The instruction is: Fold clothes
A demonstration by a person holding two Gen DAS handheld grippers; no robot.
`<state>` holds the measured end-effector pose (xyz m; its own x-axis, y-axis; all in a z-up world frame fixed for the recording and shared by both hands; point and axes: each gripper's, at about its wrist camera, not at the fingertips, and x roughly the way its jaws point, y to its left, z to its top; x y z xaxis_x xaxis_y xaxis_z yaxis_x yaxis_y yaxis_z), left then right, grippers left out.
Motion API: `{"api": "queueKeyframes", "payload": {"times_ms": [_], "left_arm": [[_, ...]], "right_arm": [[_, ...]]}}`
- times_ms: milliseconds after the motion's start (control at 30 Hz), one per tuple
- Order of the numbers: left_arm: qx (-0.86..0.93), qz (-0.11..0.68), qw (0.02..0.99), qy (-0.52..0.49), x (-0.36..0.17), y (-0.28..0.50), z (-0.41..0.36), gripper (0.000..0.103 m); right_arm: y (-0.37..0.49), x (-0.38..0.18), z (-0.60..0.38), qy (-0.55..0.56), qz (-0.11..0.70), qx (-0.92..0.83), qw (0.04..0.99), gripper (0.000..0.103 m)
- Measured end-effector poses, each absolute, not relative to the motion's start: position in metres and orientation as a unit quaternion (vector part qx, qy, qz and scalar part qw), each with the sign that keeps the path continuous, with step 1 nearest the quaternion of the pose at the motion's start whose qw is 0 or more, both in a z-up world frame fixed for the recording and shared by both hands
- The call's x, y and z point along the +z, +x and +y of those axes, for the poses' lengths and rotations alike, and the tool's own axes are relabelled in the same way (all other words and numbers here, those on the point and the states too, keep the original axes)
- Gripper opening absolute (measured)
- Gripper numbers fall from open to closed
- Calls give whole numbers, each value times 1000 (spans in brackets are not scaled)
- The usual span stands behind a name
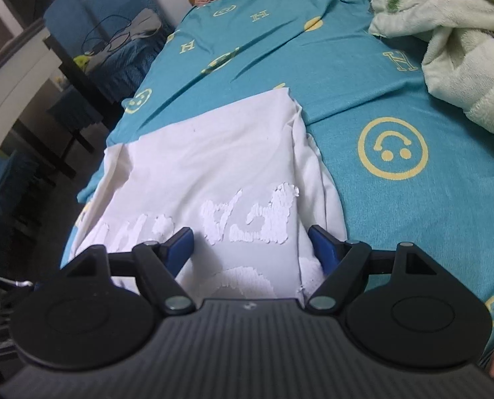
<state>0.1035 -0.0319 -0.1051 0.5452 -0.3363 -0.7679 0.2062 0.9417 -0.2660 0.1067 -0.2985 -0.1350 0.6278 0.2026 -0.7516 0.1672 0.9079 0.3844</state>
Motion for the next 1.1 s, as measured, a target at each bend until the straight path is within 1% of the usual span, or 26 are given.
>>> {"api": "queueKeyframes", "payload": {"times_ms": [133,200,300,367,600,733,867,900,1100], "left_arm": [[-160,462,863,-129,-102,103,-18,85],[-170,467,852,-163,-100,101,-11,86],[-224,497,809,-222,-109,100,-9,90],[-231,504,799,-233,-115,101,-11,96],[-221,516,777,-285,-124,106,-1,96],[-253,512,767,-293,-118,104,0,96],[-240,532,748,-316,-135,108,0,96],[-236,537,743,-322,-139,109,0,96],[-216,565,713,-356,-164,114,-1,96]], "right_arm": [[109,-136,-299,223,429,10,875,79],[110,-135,-300,228,425,10,876,79],[110,-135,-303,240,420,10,875,79],[110,-134,-308,251,416,8,874,78],[110,-135,-320,282,408,-1,869,78],[112,-138,-315,267,416,1,869,78],[118,-144,-312,253,429,-4,867,78],[119,-145,-312,254,430,-6,866,79],[116,-145,-318,273,426,-9,863,79]]}}
